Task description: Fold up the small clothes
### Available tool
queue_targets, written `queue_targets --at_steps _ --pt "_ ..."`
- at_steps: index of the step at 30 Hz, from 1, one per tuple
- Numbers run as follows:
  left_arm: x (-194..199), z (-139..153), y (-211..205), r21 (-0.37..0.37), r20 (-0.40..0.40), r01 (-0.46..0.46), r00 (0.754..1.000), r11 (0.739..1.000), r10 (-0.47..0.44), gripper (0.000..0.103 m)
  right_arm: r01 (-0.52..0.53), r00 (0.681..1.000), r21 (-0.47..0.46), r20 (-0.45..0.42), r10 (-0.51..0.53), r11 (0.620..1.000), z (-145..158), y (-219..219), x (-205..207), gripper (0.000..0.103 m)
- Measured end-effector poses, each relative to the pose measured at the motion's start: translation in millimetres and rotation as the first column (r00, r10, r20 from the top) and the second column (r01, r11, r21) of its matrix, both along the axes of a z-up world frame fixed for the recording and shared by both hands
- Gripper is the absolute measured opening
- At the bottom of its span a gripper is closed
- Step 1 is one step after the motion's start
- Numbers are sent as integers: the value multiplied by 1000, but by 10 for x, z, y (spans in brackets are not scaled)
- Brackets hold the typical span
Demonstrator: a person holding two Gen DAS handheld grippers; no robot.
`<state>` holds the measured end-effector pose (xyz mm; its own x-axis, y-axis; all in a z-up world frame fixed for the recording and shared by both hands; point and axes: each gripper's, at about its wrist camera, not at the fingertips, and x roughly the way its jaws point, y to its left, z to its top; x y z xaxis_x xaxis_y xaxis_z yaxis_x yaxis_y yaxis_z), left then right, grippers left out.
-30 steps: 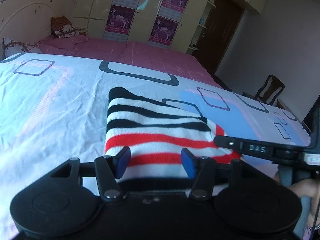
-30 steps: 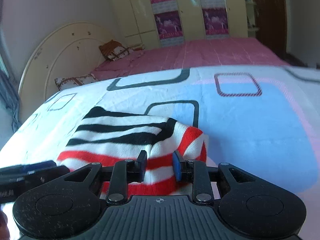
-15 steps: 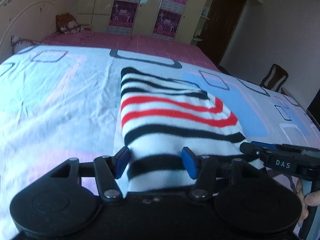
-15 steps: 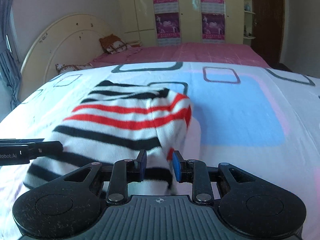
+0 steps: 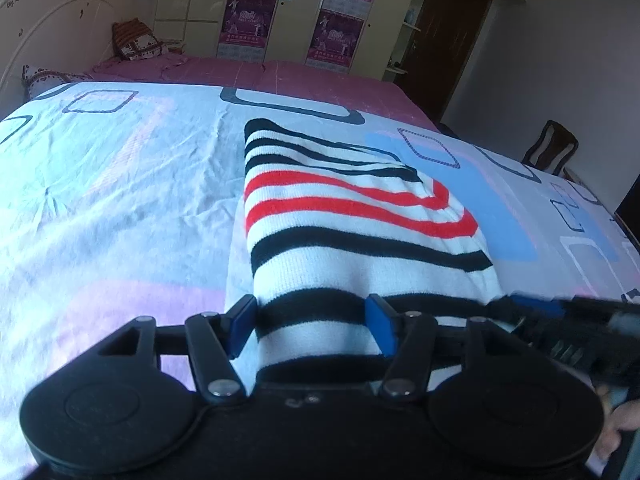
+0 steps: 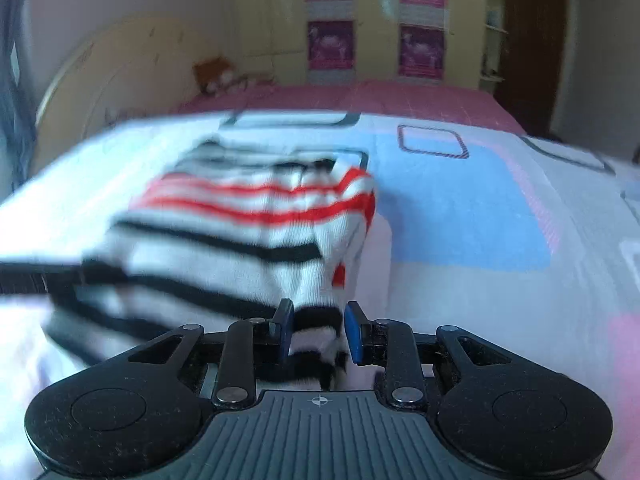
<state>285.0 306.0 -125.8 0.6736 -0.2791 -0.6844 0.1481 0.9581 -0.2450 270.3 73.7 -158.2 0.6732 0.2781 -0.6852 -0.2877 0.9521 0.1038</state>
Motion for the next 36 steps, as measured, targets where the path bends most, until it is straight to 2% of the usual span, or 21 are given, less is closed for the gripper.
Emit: queue_targets --at_steps 1,6,11,13,16,17,19,20,23,26,30,32,36 --pt "-6 5 -9 3 -2 -2 1000 1000 2 60 7 1000 17 1 -7 1000 -20 -23 3 28" --pt "-22 32 -63 28 -5 -13 1000 1000 14 60 -6 1000 -12 -11 6 1000 -18 24 8 28" --pt "-96 -12 -142 42 1 -51 999 998 51 65 -6 999 -38 46 8 999 -111 73 -123 28" --pt "-105 -30 -179 50 -6 -57 998 997 58 73 -10 999 -54 41 12 999 -86 101 -97 28" --pt "-154 9 -263 79 -13 -51 999 996 52 84 -17 1000 -12 -2 17 1000 0 34 -39 28" --pt "-188 32 -295 94 -8 -51 999 994 52 87 -14 1000 14 -18 15 1000 46 -10 -38 31" --pt "-286 89 -356 102 2 -54 999 993 54 95 17 1000 39 -18 -16 999 139 -97 -109 56" --pt "-340 122 -387 106 6 -62 998 992 61 96 31 1000 56 -3 -31 998 187 -138 -185 71" --pt "-529 249 -466 115 5 -92 996 989 92 103 32 999 118 24 -35 992 339 -276 -435 72" --pt "-776 426 -540 133 18 -136 991 982 135 103 18 999 155 46 -26 988 487 -407 -705 72" --pt "-1152 695 -682 193 40 -160 987 968 155 103 -22 998 178 69 10 984 670 -526 -1094 72" --pt "-1396 845 -770 230 67 -150 988 962 138 103 -50 996 178 88 34 983 773 -604 -1359 72" --pt "-2021 1171 -915 264 167 -122 983 957 79 103 -101 989 178 125 80 979 992 -727 -1852 72"
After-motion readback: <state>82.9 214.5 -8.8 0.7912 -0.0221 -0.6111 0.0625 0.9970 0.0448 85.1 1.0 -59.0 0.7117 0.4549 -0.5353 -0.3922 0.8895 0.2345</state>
